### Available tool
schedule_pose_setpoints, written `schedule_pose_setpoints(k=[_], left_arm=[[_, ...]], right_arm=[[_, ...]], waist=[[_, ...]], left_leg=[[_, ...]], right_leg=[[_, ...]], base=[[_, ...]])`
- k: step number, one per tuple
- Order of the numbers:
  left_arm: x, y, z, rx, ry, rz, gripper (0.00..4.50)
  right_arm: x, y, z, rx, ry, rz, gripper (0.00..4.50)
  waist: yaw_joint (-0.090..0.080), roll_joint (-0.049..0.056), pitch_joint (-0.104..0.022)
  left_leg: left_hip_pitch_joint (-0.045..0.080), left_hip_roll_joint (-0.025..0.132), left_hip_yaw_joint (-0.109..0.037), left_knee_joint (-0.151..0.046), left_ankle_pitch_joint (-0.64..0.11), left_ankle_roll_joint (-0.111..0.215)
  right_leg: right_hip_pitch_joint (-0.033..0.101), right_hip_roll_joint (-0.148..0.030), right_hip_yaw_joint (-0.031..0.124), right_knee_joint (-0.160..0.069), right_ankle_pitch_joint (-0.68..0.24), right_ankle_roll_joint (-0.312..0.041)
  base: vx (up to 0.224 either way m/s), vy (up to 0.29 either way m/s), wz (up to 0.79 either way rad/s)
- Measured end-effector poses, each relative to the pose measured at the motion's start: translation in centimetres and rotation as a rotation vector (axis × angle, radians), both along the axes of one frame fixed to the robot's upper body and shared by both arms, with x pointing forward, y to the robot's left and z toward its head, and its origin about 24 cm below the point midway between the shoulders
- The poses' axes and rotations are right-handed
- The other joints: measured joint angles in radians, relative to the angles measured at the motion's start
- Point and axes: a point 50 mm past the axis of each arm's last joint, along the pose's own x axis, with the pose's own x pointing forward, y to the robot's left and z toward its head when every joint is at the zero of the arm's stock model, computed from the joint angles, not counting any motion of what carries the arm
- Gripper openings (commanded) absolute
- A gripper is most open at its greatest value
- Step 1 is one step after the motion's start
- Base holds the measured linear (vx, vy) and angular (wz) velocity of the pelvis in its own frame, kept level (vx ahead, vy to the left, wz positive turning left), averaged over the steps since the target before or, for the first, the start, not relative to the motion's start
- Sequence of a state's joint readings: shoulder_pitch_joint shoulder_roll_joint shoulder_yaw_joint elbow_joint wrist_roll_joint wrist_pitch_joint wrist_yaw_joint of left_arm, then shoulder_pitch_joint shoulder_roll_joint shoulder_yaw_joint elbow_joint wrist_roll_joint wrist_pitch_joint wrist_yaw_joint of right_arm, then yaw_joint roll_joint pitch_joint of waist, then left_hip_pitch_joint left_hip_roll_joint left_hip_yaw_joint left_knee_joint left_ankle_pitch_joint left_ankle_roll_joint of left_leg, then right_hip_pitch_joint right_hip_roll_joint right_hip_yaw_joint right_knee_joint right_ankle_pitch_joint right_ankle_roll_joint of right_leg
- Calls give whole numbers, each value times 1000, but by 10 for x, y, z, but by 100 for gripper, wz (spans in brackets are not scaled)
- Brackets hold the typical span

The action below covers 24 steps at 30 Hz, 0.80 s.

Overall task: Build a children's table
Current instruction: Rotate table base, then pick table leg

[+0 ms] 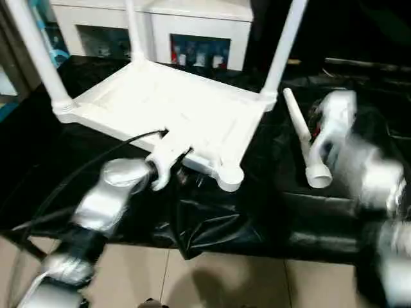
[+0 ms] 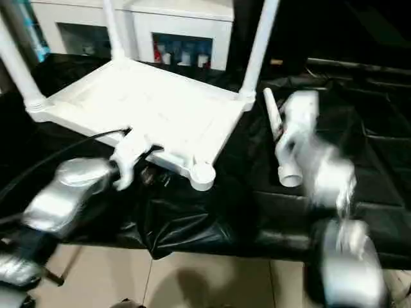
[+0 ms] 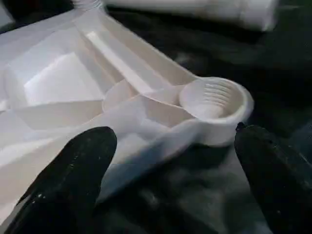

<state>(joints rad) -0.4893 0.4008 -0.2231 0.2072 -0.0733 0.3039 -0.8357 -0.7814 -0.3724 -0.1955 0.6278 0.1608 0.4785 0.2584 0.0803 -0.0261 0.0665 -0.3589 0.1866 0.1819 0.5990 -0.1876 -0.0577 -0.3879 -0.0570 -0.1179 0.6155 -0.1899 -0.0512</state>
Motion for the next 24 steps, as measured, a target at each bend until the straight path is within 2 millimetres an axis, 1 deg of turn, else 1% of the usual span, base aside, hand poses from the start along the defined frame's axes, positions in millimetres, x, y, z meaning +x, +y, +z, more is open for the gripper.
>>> schedule_pose_setpoints(k=[1, 2, 4, 5, 8, 11, 13, 17, 20, 24], left_arm=[[-2, 2, 3, 1, 1, -18, 450], [-6, 4, 8, 9, 7, -52, 450], [-12, 1, 16, 4, 18, -119, 450], [-14, 1, 19, 3, 20, -137, 450], [-22, 3, 28, 12, 57, -189, 450], [-30, 1, 37, 17, 58, -226, 450], [-35, -1, 42, 21, 52, -239, 450], [-43, 2, 40, 29, 87, -240, 450], [-49, 6, 41, 49, 108, -242, 450], [-52, 3, 44, 46, 114, -254, 450]], right_arm=[[4, 0, 4, -8, 11, -9, 436], [11, 2, 4, -26, 65, -20, 444], [15, -1, 0, -62, 135, -54, 444], [15, -2, -2, -69, 157, -61, 444], [15, -4, -12, -75, 258, -84, 444], [13, -7, -20, -87, 333, -105, 444], [10, -9, -27, -102, 376, -130, 444], [5, -21, -34, -109, 412, -193, 444], [3, -28, -33, -108, 418, -210, 444], [2, -30, -34, -102, 441, -192, 444]], waist=[[3, -1, 0], [4, -1, 1], [8, -2, 1], [10, -2, 1], [9, -3, 2], [9, -4, 2], [9, -7, 3], [8, -11, 5], [6, -15, 7], [-1, -26, 14]], left_leg=[[0, 0, 0, 0, 0, 0], [0, 0, 0, 1, 0, 0], [0, 0, 0, 2, 0, -1], [-1, 0, 0, 2, 0, -1], [-4, 1, 1, 2, 0, 0], [-10, 0, 3, 4, 0, 0], [-12, 0, 5, 4, 1, 1], [-12, 1, 7, 5, 4, 4], [-11, 2, 9, 5, 2, -1], [-10, 2, 10, 5, 3, -1]], right_leg=[[0, 0, 0, 0, 0, 0], [0, 0, 0, 1, 0, 0], [0, 0, 0, 1, 0, 0], [0, 0, 0, 1, 0, 0], [-2, -1, 1, 1, 0, 0], [-8, -1, 1, 3, 0, 0], [-14, -1, 3, 7, -1, -1], [-18, -1, 5, 15, -4, -2], [-18, -1, 6, 16, -4, -2], [-18, -1, 7, 16, -4, 0]], base=[[0, 0, 0], [0, 0, 0], [0, 0, 0], [0, 0, 0], [0, 0, 0], [0, 0, 0], [0, 0, 0], [0, 0, 0], [0, 0, 0], [0, 0, 0]])
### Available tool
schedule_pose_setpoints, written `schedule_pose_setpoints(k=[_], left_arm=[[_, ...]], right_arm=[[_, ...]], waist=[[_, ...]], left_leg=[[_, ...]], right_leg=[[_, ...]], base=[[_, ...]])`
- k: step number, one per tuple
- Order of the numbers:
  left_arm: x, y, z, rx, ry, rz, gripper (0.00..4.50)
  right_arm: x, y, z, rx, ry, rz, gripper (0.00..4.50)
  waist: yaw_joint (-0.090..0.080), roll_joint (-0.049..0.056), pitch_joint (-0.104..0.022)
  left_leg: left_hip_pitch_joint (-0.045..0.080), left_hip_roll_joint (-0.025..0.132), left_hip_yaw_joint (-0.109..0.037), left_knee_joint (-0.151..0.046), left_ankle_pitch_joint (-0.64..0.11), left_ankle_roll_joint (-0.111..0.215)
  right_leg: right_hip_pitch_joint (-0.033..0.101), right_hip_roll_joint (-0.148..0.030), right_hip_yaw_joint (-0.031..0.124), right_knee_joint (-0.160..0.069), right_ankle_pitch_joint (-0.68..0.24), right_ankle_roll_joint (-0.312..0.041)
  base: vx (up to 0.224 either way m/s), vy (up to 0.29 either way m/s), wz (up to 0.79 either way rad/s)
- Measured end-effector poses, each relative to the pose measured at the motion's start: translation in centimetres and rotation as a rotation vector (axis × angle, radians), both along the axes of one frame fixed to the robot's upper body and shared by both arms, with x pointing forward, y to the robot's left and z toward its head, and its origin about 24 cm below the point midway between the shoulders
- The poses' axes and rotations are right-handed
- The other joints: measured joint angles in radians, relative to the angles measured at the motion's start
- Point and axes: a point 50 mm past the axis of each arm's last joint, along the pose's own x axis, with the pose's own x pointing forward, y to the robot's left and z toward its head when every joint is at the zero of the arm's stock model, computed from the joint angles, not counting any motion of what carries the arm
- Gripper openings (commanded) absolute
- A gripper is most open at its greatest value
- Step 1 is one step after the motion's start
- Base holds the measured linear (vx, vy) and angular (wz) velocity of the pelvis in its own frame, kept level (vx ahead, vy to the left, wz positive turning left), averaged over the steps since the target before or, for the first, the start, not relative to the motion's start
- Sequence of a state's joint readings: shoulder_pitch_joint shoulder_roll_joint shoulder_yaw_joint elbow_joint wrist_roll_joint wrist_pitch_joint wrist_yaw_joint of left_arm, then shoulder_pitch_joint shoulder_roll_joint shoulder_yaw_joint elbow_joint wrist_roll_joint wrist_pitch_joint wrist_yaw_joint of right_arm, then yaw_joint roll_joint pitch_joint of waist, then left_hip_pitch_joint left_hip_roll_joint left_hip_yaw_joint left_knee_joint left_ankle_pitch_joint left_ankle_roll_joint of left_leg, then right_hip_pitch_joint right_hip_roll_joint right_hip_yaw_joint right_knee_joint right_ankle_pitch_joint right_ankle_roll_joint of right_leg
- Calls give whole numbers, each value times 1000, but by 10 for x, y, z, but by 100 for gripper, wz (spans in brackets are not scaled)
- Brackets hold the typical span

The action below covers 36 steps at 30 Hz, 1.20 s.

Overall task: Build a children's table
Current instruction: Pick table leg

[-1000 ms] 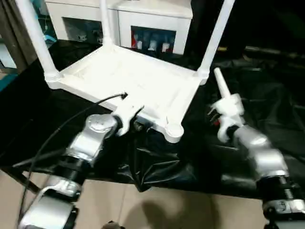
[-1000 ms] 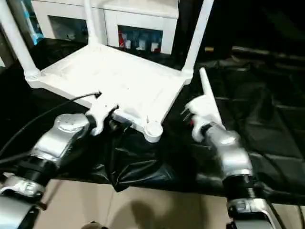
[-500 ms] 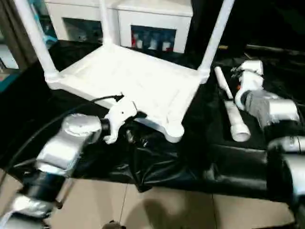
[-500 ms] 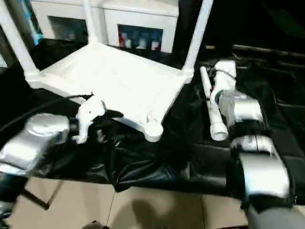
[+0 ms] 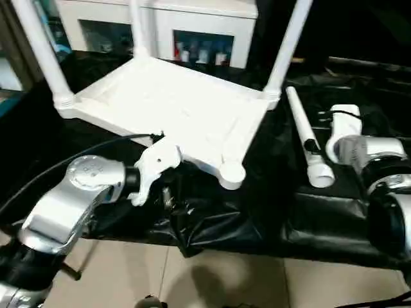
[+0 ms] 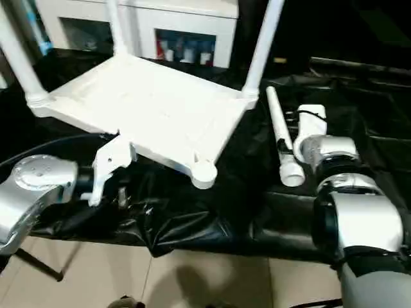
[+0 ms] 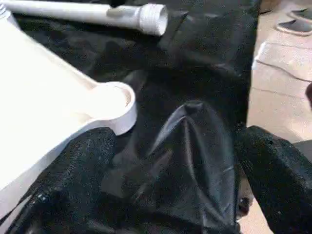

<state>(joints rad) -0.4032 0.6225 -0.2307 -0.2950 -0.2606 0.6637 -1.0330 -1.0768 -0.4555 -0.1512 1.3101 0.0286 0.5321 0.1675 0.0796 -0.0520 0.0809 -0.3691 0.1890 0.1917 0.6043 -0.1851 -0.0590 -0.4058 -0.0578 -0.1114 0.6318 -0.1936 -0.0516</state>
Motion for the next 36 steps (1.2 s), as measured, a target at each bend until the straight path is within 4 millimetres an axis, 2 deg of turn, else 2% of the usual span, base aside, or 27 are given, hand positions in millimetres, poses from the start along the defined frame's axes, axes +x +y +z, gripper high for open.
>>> schedule_pose_setpoints(k=[7, 10, 12, 13, 19, 23, 25, 27, 36], left_arm=[[-2, 0, 1, 5, 13, 12, 450], [-3, -1, 3, 6, 13, 8, 450], [-3, 0, 3, 10, 16, 14, 450], [-3, 0, 3, 12, 15, 17, 450], [-6, 0, 2, 18, 20, 27, 450], [-7, 0, 2, 23, 21, 33, 450], [-7, 0, 2, 25, 26, 35, 450], [-8, 0, 2, 25, 30, 33, 450], [-6, 0, 2, 17, 8, 47, 450]], right_arm=[[-5, 3, -8, 67, 65, 46, 444], [-6, 4, -7, 77, 82, 69, 409], [-5, 4, -7, 77, 83, 76, 406], [-6, 4, -7, 80, 87, 78, 384], [-9, 8, -15, 106, 127, 89, 339], [-14, 7, -24, 116, 159, 84, 296], [-15, 7, -24, 119, 161, 85, 296], [-15, 7, -24, 121, 163, 85, 273], [-16, 5, -26, 179, 130, 32, 264]], waist=[[-6, -4, 3], [-7, -7, 5], [-9, -9, 6], [-10, -11, 7], [-16, -23, 15], [-16, -23, 16], [-17, -23, 16], [-18, -23, 16], [-17, -23, 16]], left_leg=[[-1, 0, 2, 0, 0, 0], [-2, 0, 2, 0, 0, 0], [-3, 0, 3, 0, 0, 0], [-3, 0, 3, 0, 0, 0], [-4, 1, 3, 0, 0, 0], [-4, 1, 3, 0, 0, 0], [-3, 1, 4, -1, 0, 0], [-3, 1, 4, -1, 0, 0], [-2, 1, 4, 0, 0, 0]], right_leg=[[0, 0, 1, 0, 0, -1], [-2, 0, 2, -1, 0, -1], [-3, 0, 2, -1, 0, -1], [-3, 0, 2, -1, 0, -1], [-4, 0, 2, -1, 0, -1], [-4, 0, 2, -1, 0, -1], [-4, 0, 3, -1, 0, -1], [-4, 0, 3, 0, 0, -1], [-3, 0, 3, 0, 0, -1]], base=[[0, 0, 0], [0, 0, 0], [0, 0, 0], [0, 0, 0], [0, 0, 0], [0, 0, 0], [0, 0, 0], [0, 0, 0], [0, 0, 0]])
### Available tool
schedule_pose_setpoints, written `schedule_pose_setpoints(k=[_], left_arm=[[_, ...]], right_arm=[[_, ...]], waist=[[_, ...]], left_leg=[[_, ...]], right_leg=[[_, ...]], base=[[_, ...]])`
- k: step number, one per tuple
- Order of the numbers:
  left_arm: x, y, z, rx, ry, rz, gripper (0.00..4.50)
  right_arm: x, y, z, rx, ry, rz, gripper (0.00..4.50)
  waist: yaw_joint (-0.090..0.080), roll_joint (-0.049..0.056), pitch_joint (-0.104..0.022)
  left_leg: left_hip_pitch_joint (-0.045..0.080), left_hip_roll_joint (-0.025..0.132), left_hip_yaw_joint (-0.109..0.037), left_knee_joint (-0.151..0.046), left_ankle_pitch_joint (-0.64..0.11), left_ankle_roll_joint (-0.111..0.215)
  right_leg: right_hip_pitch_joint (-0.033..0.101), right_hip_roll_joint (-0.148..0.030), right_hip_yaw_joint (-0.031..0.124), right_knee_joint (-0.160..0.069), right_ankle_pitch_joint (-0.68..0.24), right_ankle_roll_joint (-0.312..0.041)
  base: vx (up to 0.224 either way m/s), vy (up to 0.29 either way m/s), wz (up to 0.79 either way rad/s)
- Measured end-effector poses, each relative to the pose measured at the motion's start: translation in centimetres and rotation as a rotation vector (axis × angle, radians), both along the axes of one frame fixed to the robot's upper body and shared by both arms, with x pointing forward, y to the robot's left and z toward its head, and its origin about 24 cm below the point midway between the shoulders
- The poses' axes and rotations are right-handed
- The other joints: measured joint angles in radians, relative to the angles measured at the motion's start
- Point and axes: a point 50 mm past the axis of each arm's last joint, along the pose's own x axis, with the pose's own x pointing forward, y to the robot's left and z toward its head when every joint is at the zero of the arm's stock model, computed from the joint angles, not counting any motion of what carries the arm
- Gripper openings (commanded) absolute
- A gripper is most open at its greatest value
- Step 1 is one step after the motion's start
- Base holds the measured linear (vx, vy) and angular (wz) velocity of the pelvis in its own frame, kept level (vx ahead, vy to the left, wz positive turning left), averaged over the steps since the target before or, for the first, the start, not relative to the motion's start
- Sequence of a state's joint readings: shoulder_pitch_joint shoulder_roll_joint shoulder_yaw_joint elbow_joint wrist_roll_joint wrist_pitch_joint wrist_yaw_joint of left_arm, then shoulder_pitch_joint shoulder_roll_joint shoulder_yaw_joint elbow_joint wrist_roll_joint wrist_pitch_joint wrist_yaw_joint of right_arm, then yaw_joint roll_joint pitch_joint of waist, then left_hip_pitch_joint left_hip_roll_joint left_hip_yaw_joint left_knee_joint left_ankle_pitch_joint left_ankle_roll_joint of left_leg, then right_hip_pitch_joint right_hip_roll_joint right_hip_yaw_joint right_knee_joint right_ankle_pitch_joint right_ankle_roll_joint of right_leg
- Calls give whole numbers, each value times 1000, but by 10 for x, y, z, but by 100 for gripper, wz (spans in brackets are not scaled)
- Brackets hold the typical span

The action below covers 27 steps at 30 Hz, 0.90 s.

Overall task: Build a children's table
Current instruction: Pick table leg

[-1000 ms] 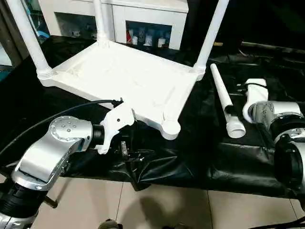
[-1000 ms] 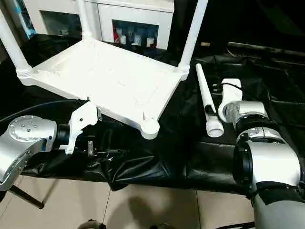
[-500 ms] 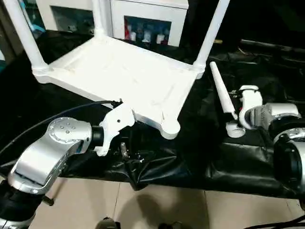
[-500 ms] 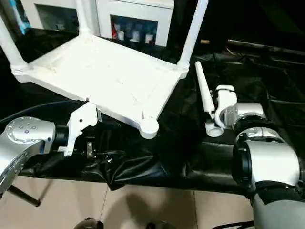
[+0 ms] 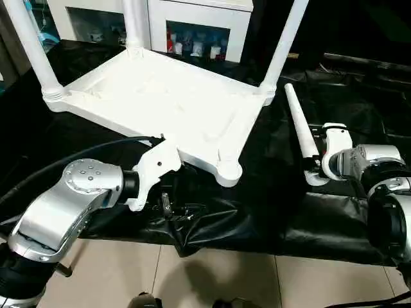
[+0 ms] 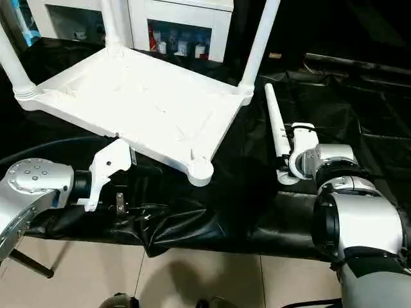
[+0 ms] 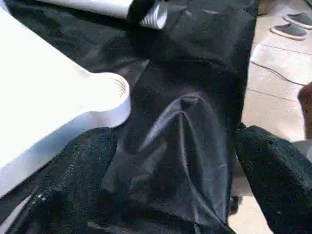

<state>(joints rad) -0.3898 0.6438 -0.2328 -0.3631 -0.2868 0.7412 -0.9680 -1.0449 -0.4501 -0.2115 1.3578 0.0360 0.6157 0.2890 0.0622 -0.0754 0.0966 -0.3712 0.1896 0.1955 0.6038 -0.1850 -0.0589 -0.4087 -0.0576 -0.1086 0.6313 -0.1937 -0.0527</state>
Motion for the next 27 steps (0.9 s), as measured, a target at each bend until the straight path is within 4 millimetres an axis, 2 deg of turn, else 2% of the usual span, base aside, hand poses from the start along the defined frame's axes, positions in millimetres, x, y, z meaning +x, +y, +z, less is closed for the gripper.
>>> schedule_pose_setpoints(k=[4, 11, 18, 24, 27], left_arm=[[10, -5, 0, -69, -41, 55, 450], [33, -10, 16, -185, -160, 170, 450], [54, -23, 15, -294, -168, 278, 450], [59, -32, 13, -330, -165, 283, 450], [60, -41, 8, -364, -132, 291, 450]], right_arm=[[0, -3, -2, 64, -50, -66, 264], [6, -5, 4, 139, -184, -120, 264], [11, -4, 7, 267, -409, -157, 264], [0, -2, -13, 301, -446, -171, 263], [-6, 5, -20, 351, -511, -145, 263]], waist=[[0, 0, 0], [3, 6, -3], [16, 13, -5], [28, 28, -11], [31, 31, -13]], left_leg=[[0, 0, 0, 0, 0, 0], [0, 0, 1, 2, 1, 0], [0, 1, 1, 5, 1, 1], [0, 1, 1, 6, 2, 4], [0, 1, 1, 7, 4, 6]], right_leg=[[0, 0, 0, 1, 0, 0], [0, 0, 0, 2, 0, -1], [0, 0, 0, 5, 1, -2], [0, 0, 0, 6, 1, -2], [0, 0, 0, 7, 1, -2]], base=[[0, 0, 0], [0, 0, 0], [0, 0, 0], [0, 0, 0], [0, 0, 0]])
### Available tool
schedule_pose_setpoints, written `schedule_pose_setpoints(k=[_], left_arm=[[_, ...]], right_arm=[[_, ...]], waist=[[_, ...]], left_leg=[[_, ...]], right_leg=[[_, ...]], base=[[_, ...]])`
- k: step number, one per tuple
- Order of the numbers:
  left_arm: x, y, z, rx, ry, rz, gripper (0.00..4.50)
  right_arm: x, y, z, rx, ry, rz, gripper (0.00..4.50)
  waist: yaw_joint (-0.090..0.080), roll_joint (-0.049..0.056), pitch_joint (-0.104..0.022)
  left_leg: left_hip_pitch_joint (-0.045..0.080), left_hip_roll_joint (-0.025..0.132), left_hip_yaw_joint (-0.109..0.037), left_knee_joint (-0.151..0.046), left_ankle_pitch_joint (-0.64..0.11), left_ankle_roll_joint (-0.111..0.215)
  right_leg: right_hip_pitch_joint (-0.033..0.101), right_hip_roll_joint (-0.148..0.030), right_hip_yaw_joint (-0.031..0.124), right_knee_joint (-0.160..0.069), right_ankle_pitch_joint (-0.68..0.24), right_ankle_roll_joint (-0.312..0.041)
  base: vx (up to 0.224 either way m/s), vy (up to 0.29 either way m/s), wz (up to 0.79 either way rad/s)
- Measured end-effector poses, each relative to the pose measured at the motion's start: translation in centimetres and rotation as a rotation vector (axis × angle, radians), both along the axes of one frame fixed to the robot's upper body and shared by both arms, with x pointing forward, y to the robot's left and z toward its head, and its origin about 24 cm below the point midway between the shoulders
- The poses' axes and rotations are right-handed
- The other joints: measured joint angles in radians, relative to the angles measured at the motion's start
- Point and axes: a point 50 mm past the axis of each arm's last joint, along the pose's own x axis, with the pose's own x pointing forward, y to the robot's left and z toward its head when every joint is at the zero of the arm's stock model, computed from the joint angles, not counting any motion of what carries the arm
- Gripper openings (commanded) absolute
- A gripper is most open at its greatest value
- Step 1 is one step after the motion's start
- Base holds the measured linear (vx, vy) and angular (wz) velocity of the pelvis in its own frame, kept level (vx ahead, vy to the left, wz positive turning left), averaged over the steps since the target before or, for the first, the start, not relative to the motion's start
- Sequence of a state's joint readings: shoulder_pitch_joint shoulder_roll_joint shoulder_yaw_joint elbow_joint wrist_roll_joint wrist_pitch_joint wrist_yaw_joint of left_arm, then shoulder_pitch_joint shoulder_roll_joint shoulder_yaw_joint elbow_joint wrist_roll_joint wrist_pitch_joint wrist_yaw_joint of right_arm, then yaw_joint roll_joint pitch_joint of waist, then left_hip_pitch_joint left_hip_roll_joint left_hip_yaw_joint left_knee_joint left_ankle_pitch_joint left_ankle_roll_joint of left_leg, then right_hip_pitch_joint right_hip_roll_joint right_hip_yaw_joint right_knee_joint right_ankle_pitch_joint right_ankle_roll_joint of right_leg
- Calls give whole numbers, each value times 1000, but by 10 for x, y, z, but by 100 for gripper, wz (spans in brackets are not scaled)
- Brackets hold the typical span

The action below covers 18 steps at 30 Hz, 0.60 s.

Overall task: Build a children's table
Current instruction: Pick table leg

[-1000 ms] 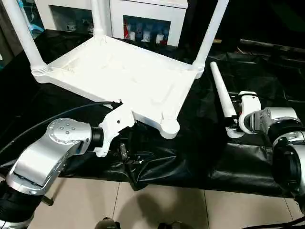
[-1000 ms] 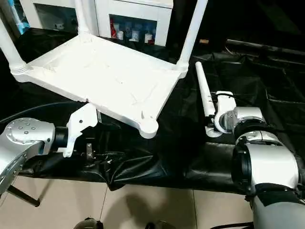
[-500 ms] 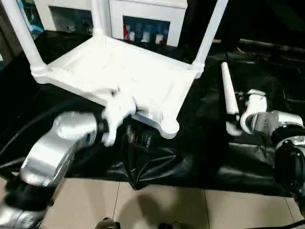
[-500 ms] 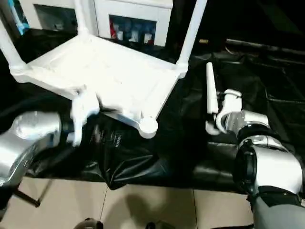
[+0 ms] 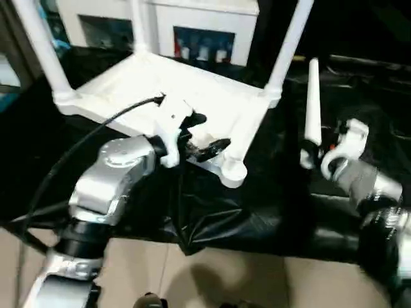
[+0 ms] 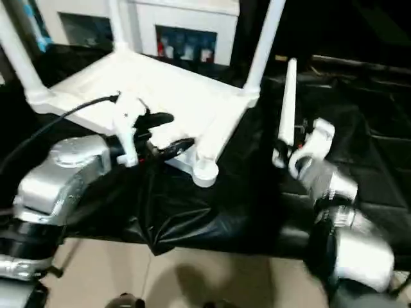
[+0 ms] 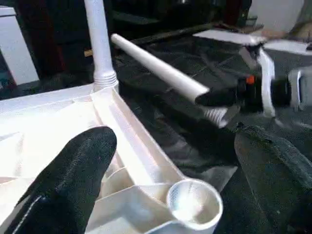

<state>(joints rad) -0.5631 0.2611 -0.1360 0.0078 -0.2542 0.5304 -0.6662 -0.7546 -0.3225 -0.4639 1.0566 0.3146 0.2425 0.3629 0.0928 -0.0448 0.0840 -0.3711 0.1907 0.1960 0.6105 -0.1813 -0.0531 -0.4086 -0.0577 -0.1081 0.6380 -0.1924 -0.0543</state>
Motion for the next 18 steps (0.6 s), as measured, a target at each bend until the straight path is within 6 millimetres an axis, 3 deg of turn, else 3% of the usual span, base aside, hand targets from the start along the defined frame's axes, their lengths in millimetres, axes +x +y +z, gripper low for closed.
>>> schedule_pose_setpoints(k=[8, 13, 18], left_arm=[[27, -31, -3, -215, 220, 74, 450], [39, -46, -2, -322, 321, 62, 450], [43, -56, 7, -459, 381, 22, 450]], right_arm=[[-25, 26, 15, 106, -342, 71, 263], [-41, 43, 11, 136, -392, 94, 263], [-49, 51, 25, 119, -471, 130, 263]], waist=[[7, 2, -1], [11, 6, -3], [18, 7, -3]], left_leg=[[2, 0, 0, 0, 0, 0], [0, 0, 0, -1, 0, 0], [-2, 0, 0, -1, 1, 4]], right_leg=[[1, 0, 0, -1, 2, 1], [1, 0, -1, -6, 4, 4], [1, 0, -1, -9, 6, 3]], base=[[0, 0, 0], [0, 0, 0], [0, 0, 0]])
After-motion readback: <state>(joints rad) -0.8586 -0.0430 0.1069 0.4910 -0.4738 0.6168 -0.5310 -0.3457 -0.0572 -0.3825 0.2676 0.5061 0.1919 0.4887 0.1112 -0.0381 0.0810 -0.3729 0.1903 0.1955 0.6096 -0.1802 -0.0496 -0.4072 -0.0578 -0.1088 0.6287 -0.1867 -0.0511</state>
